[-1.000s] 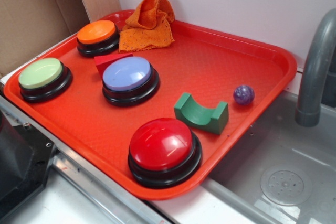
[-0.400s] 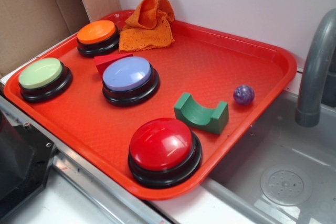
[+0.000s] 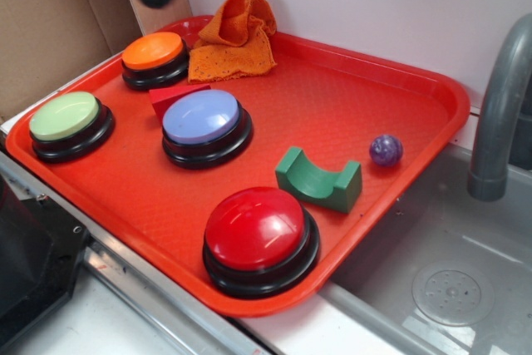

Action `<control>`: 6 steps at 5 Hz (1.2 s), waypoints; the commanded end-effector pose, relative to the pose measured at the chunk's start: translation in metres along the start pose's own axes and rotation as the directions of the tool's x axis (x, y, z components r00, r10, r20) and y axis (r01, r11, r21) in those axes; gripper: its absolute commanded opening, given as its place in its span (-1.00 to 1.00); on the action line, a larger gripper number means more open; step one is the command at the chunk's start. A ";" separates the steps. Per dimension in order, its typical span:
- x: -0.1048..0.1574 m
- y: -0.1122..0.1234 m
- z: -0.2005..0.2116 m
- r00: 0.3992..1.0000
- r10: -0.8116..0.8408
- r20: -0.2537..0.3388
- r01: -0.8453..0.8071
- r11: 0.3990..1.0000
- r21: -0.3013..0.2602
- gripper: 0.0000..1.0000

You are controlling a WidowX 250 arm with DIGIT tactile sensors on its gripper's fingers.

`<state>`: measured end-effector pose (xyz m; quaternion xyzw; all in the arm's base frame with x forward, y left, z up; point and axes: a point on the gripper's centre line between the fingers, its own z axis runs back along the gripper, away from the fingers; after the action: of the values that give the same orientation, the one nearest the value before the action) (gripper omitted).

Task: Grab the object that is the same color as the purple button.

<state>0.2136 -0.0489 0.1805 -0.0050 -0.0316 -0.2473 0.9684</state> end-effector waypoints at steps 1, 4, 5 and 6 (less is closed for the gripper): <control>0.064 -0.017 -0.033 0.949 -0.303 0.088 0.303 0.953 0.003 1.00; 0.110 -0.044 -0.098 0.783 -0.611 0.117 0.617 0.786 -0.028 1.00; 0.117 -0.056 -0.118 0.739 -0.664 0.112 0.671 0.741 -0.026 1.00; 0.120 -0.064 -0.134 0.690 -0.708 0.152 0.721 0.692 -0.048 1.00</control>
<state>0.3001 -0.1567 0.0424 -0.0646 -0.0525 -0.5977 0.7974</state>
